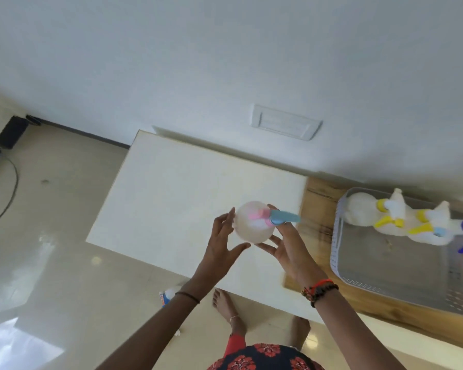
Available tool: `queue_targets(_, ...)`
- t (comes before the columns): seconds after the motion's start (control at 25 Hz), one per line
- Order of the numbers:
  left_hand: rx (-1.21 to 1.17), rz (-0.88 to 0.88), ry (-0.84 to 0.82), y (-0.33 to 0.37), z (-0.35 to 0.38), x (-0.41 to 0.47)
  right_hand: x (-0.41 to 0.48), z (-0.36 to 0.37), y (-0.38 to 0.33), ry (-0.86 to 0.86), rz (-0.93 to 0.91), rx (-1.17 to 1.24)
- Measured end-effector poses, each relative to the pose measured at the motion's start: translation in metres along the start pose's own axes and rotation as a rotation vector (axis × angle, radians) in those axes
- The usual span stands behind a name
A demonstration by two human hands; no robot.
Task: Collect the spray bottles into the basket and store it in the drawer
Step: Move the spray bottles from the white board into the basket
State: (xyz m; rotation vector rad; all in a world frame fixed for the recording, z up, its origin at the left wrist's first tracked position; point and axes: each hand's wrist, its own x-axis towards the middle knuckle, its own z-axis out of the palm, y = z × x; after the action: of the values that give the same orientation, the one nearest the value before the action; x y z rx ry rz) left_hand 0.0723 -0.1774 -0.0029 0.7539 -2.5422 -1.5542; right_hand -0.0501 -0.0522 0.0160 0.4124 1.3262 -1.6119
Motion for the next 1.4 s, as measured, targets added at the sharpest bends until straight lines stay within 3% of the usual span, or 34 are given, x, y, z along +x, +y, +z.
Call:
queue_targets(0.4, 0.032, 0.019, -0.240, 0.074, 0.113, -0.012, -0.074, -0.140, -0.033, 0.124, 0.038, -0.202)
queue_targets(0.84, -0.027, -0.021, -0.279, 0.122, 0.251, -0.014, -0.058, -0.252, -0.068, 0.304, 0.030, -0.342)
queue_targets(1.12, -0.020, -0.215, -0.316, 0.115, 0.278, 0.002, -0.010, -0.281, -0.068, 0.220, 0.084, -0.546)
queue_targets(1.4, -0.113, -0.441, -0.289, 0.120, 0.291, 0.011, 0.008, -0.288, -0.055, 0.188, 0.078, -0.473)
